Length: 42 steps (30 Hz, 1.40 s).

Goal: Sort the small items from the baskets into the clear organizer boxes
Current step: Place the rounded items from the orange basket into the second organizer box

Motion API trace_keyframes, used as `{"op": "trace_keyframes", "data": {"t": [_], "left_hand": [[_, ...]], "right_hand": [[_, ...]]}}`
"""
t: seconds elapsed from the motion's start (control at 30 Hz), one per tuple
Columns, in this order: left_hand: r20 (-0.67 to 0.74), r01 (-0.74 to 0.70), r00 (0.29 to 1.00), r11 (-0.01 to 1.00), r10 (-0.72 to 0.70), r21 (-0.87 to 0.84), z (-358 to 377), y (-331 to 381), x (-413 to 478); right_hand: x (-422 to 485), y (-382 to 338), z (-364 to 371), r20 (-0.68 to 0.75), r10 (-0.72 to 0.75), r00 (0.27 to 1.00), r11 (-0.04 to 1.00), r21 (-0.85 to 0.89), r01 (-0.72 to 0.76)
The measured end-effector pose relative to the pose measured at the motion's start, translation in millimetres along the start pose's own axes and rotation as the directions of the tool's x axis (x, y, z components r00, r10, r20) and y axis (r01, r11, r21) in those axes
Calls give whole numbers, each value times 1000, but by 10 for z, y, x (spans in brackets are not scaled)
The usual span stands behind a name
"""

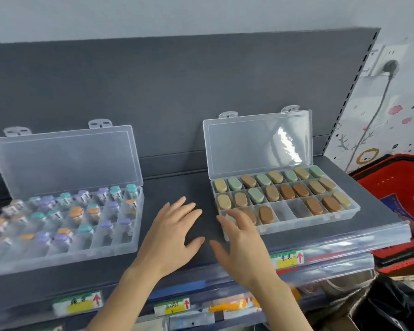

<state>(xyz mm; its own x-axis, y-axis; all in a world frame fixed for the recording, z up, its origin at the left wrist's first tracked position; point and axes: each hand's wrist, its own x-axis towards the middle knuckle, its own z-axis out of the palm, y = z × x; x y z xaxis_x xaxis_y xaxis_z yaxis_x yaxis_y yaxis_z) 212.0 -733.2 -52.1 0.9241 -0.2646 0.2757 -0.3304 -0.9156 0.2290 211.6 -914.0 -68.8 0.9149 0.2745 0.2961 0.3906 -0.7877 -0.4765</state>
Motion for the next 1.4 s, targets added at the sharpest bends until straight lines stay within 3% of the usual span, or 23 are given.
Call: {"op": "trace_keyframes", "data": {"t": [0.23, 0.5, 0.9, 1.4], "left_hand": [[-88, 160, 982, 984, -167, -79, -474, -593, -762], [-167, 321, 931, 946, -325, -50, -1175, -1444, -2000], [-163, 551, 825, 835, -542, 12, -1957, -2752, -3790], [-256, 699, 705, 710, -661, 88, -2649, -4219, -4529]], "right_hand": [[-5, -723, 294, 172, -161, 972, 987, 9, 162], [-114, -2093, 832, 214, -308, 927, 951, 77, 299], [-282, -4053, 1776, 300, -472, 829, 882, 141, 450], [356, -5918, 2878, 272, -639, 719, 764, 329, 555]]}}
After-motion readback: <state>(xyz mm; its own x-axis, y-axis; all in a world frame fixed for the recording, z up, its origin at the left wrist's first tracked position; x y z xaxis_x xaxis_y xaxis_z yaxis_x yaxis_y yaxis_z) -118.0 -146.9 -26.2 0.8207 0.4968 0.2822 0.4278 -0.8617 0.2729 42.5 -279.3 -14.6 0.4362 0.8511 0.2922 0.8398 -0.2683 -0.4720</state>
